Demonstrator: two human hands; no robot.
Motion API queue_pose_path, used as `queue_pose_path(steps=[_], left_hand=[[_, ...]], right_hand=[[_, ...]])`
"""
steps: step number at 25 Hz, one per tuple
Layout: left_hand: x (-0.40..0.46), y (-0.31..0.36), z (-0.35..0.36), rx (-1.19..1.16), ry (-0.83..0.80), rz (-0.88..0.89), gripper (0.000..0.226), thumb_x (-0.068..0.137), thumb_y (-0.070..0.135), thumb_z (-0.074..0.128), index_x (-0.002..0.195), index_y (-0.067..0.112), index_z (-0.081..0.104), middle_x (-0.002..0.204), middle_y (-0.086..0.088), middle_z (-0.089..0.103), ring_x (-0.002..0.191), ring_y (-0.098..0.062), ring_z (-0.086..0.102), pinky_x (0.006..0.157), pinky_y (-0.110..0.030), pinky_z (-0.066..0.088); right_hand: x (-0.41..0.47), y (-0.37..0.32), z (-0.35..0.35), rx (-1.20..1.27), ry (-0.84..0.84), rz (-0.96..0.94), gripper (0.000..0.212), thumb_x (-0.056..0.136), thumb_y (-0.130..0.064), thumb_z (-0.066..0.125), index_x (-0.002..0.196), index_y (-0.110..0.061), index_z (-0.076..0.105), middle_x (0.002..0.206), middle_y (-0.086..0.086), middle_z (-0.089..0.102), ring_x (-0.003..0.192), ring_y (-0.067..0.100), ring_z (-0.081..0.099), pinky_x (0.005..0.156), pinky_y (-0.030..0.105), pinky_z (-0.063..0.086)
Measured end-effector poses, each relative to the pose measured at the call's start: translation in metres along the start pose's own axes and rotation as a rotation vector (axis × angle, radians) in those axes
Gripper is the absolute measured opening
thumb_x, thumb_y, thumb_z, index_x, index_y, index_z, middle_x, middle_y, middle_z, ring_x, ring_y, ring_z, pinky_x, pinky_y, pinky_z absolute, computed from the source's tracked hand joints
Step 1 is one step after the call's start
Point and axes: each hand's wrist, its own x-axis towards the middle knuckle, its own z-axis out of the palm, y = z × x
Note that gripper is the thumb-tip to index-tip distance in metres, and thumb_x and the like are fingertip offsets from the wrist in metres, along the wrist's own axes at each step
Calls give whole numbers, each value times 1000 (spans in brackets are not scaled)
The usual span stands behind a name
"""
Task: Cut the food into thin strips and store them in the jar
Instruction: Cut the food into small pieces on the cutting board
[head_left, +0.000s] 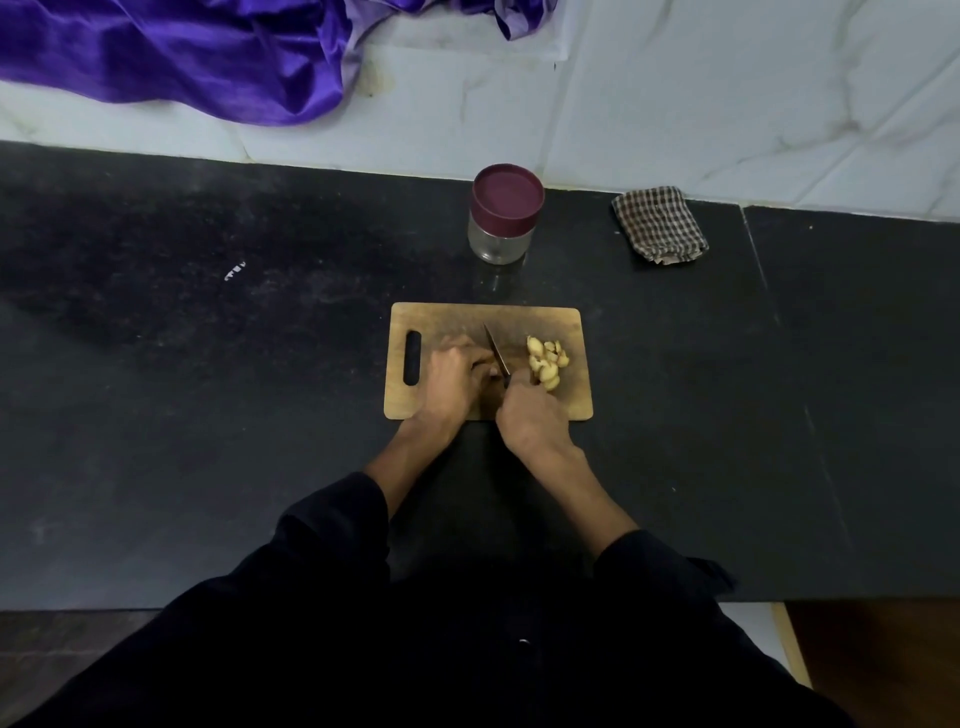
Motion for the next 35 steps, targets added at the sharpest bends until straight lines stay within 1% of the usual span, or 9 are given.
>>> queue_pose_path(steps=[4,9,12,14,20,24,28,32,35], left_hand=[[2,2,-1,-15,12,-16,15,80,9,71,94,9,75,96,-7,69,98,-20,58,88,-30,45],[1,0,-2,-47,2,-9,12,79,8,71,91,8,75,95,-7,68,95,-18,59,87,-26,44],[1,0,-3,-43,5,-16,13,79,9,72,92,7,74,96,-6,68,96,-18,59,88,-26,45],[1,0,-3,-46,6,-21,13,80,9,71,92,7,74,97,-6,68,96,-17,59,88,-24,43],[0,-1,-3,-66,27,-18,16,79,7,72,94,6,74,97,-7,68,96,-18,59,87,-20,38],[-2,0,-4,-99,44,1,13,78,4,72,91,5,73,94,-7,70,94,-18,61,89,-23,42],[-1,0,-5,-98,29,-12,13,78,6,72,91,5,73,95,-7,70,95,-16,61,85,-12,34],[0,-1,-5,-90,24,3,12,78,6,72,90,6,73,94,-7,71,96,-17,61,88,-17,37],[0,-2,-4,-90,22,13,13,77,6,72,90,6,73,94,-7,71,97,-18,61,90,-24,41]], right_hand=[[-14,15,11,2,-16,13,21,104,-18,38,122,-8,43,114,17,63,105,34,60,78,43,45],[-22,30,12,49,-78,22,18,105,-25,40,114,-11,45,112,13,62,104,32,61,76,42,44],[-20,35,5,96,-58,61,20,104,-25,41,113,-10,49,113,14,62,105,33,60,77,41,44],[-20,40,0,130,-44,95,22,104,-27,42,114,-9,51,114,14,62,105,32,60,81,43,48],[-24,32,-2,186,-13,-13,22,104,-30,43,115,-12,51,103,7,60,97,26,60,82,45,51],[-21,24,1,160,-16,-31,24,104,-29,44,118,-11,51,97,2,54,89,19,53,75,38,46],[-19,23,4,129,-14,-36,24,105,-29,43,119,-11,50,96,3,54,89,20,54,71,37,42],[-16,22,4,75,-11,-41,21,105,-26,42,118,-11,48,103,9,62,91,23,57,71,39,42],[-13,20,2,45,-26,-33,20,104,-25,42,119,-12,47,105,9,62,94,24,60,72,40,44]])
